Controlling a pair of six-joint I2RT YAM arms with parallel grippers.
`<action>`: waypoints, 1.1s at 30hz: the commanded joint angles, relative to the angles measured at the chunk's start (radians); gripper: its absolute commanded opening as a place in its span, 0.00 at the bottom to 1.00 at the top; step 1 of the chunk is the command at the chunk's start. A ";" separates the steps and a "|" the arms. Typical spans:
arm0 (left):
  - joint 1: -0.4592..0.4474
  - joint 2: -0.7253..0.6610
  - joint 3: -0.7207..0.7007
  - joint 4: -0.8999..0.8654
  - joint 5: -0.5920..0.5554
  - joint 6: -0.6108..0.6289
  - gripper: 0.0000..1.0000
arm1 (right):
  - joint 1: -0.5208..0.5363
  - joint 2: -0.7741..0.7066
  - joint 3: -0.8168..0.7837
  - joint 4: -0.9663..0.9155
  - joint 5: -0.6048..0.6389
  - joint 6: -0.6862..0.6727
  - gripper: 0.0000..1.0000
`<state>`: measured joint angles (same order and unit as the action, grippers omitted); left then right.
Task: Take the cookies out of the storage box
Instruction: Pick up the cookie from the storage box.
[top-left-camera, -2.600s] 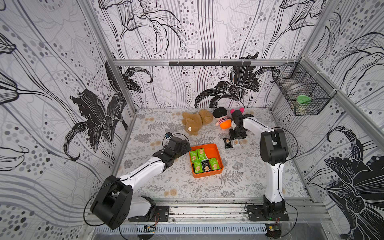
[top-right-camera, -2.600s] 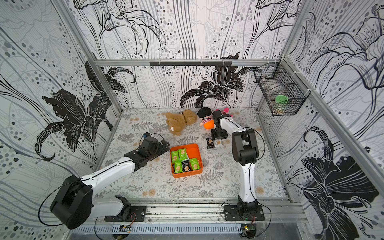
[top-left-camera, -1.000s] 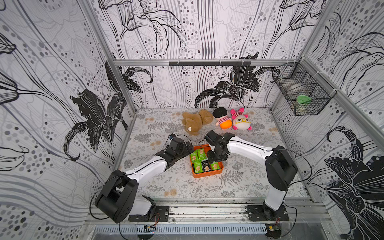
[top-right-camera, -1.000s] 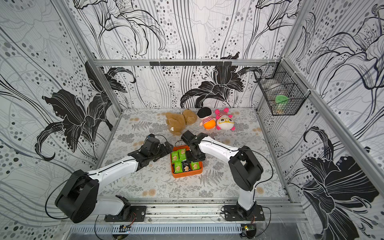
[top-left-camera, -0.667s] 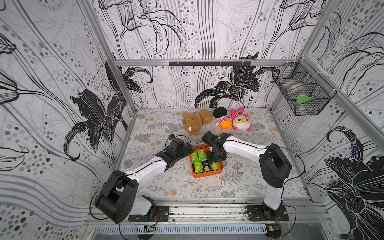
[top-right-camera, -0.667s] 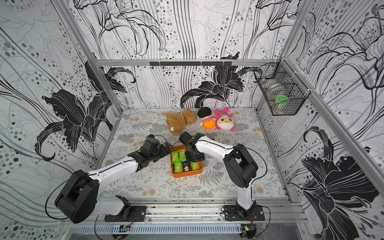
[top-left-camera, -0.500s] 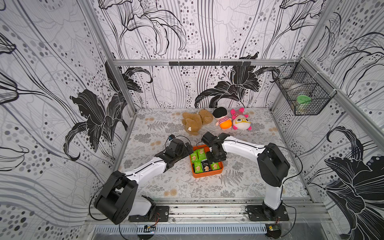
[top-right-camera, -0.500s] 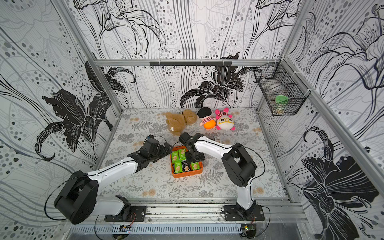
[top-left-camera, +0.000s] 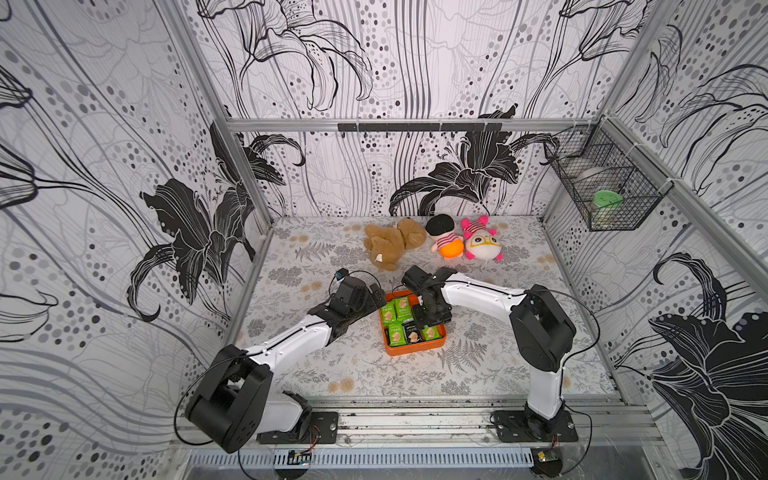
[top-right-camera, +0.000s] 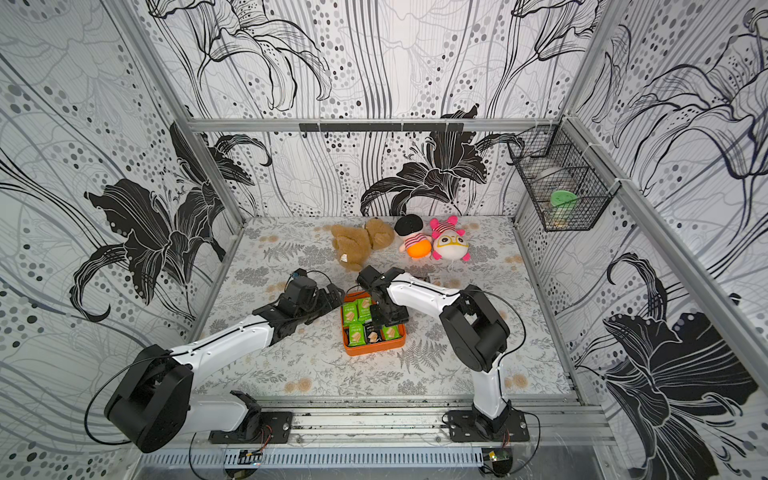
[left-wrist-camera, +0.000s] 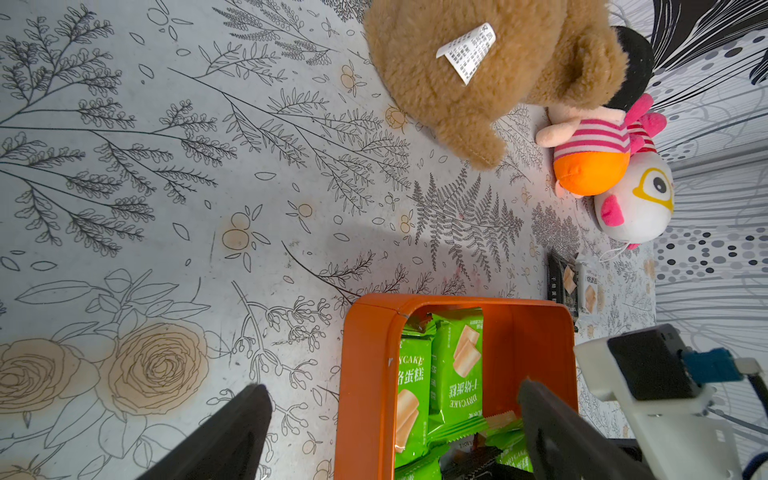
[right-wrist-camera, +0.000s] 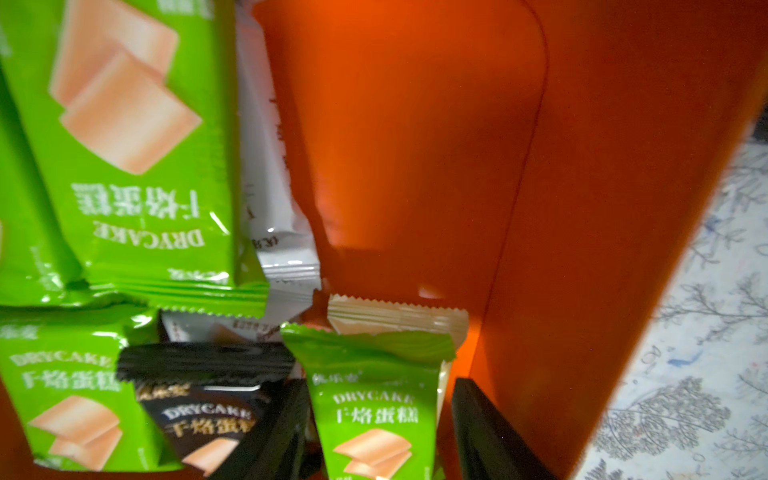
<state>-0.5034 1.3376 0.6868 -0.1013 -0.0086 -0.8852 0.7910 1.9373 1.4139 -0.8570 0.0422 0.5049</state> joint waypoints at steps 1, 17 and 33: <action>-0.002 -0.029 -0.013 0.009 -0.025 -0.005 0.97 | 0.003 0.028 0.004 -0.004 0.003 -0.004 0.60; -0.002 -0.063 -0.050 0.017 -0.034 -0.025 0.97 | 0.004 0.010 0.005 -0.003 0.001 -0.005 0.48; -0.001 -0.052 -0.027 0.004 -0.029 -0.012 0.97 | 0.002 0.037 0.223 -0.100 0.030 -0.058 0.47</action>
<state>-0.5034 1.2907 0.6483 -0.1062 -0.0261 -0.9043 0.7910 1.9499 1.5890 -0.8989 0.0444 0.4782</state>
